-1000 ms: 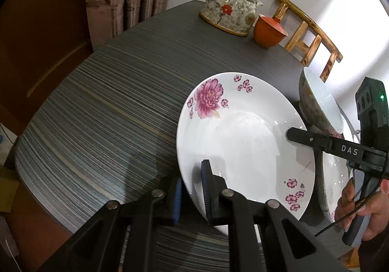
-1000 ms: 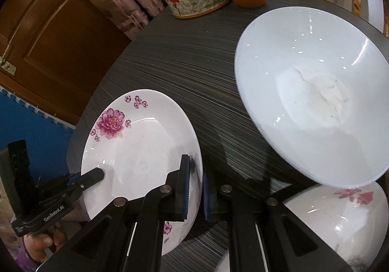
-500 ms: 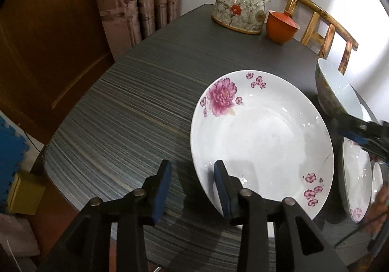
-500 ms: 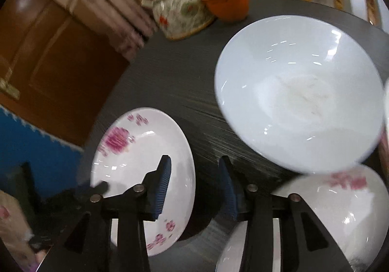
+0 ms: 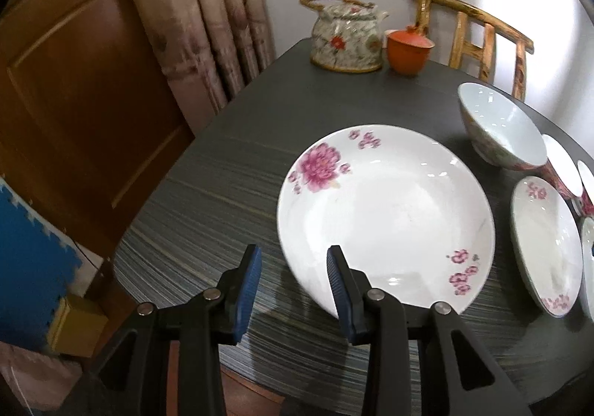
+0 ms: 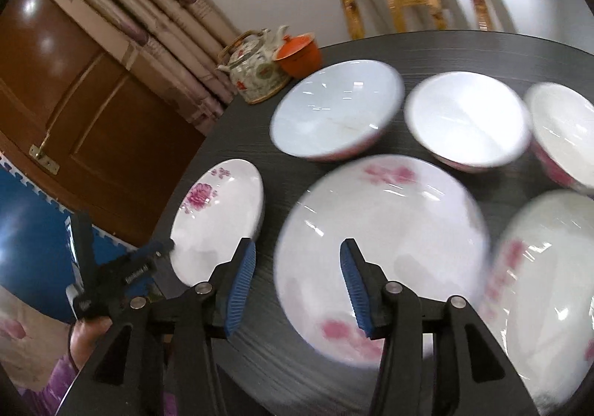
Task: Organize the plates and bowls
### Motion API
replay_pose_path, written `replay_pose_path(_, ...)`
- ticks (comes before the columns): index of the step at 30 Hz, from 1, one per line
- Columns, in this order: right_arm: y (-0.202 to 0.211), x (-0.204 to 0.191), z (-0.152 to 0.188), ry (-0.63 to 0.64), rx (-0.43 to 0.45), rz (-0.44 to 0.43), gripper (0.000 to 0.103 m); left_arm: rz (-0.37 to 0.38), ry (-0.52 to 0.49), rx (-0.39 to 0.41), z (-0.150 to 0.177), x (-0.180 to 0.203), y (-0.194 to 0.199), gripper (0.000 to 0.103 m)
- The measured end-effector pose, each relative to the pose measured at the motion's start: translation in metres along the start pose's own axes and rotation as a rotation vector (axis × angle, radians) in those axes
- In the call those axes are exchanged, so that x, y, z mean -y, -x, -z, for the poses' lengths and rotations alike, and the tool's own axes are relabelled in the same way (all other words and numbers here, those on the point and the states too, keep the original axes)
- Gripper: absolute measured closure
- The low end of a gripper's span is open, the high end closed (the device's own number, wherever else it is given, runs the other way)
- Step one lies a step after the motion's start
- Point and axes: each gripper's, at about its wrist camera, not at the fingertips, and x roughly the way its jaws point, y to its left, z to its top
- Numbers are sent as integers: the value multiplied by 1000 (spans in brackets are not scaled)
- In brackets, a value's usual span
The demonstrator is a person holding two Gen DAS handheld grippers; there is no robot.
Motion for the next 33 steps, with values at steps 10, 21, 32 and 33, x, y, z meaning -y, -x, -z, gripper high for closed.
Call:
replay_pose_path(10,49,48,32,-82,61,34,56,208,-103,-26,-2,54,20,64)
replay_pose_path(21,49,59,44,-119,61,-17,56,543,-108,-198,6,104,10,64)
replay_pose_path(32,40,74,1,-50,34,-10,56,590,-25,-323,7,135,-16,64)
replay_pose_path(33,38,76,-5,-39,29,-5,57,587,-22,-324,7,137,-16,63)
